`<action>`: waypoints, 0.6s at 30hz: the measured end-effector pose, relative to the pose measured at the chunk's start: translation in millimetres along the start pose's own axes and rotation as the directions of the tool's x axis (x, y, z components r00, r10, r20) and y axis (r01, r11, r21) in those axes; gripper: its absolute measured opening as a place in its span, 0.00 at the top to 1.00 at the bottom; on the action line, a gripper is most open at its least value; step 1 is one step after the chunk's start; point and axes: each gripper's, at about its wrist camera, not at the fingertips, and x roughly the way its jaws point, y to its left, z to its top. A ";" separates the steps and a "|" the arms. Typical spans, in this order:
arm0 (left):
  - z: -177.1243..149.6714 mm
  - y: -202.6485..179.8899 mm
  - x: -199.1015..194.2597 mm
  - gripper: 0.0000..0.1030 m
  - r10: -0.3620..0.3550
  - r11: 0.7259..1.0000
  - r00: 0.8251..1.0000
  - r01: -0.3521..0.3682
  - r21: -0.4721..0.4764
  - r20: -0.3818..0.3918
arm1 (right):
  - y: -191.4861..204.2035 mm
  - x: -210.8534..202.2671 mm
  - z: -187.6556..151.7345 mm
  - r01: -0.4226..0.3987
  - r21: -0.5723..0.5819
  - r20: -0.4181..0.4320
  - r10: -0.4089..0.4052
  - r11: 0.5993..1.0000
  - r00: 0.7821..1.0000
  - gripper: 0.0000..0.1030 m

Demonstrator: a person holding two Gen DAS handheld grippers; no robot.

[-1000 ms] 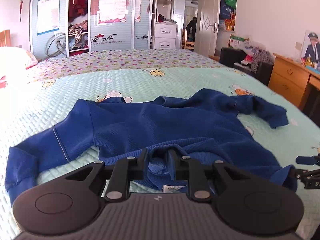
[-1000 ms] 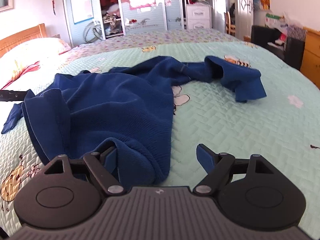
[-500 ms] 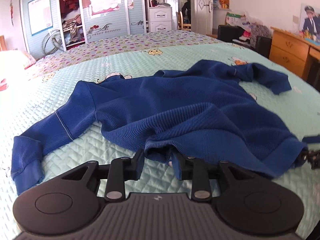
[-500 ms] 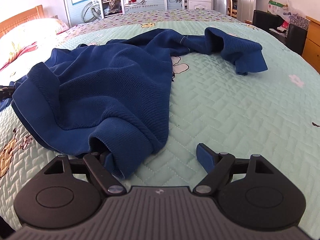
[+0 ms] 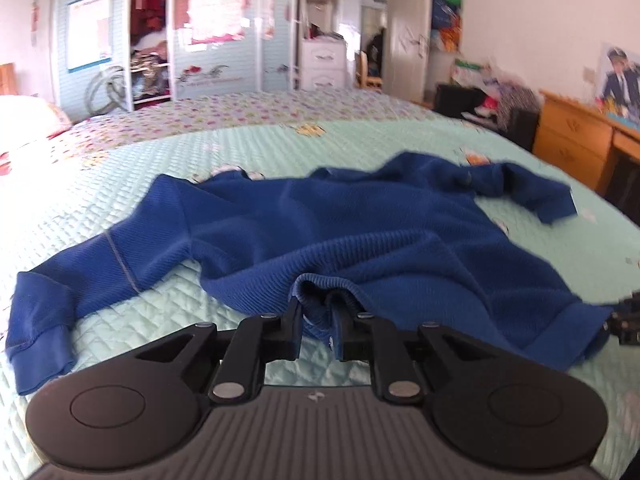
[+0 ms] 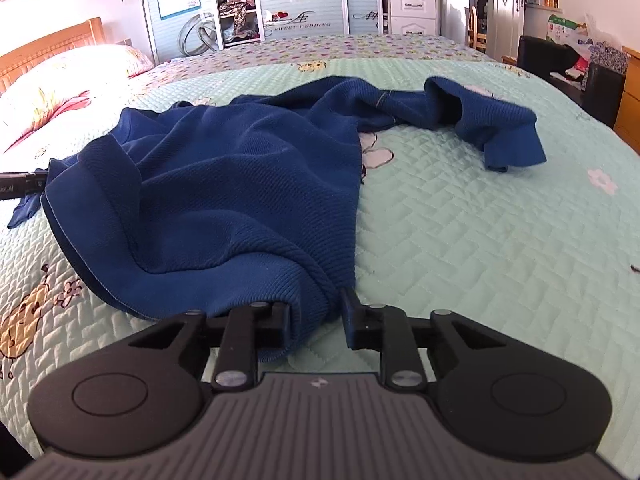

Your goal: Fold clothes

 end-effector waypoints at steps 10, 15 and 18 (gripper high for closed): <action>33.6 23.0 -151.4 0.98 0.058 0.994 0.965 -0.031 -0.109 0.255 | 6.8 -91.3 60.8 0.040 -0.117 0.249 -0.010 0.992 0.969 0.90; -2.6 33.6 -141.0 0.96 0.070 0.989 0.996 -0.063 -0.135 0.049 | 1.7 -85.2 38.1 -0.009 -0.092 0.125 0.021 0.996 0.992 0.90; -25.2 40.3 -132.5 0.96 0.071 0.985 0.994 -0.083 -0.150 -0.083 | -3.3 -77.1 20.4 -0.041 -0.059 0.033 0.043 0.997 0.999 0.89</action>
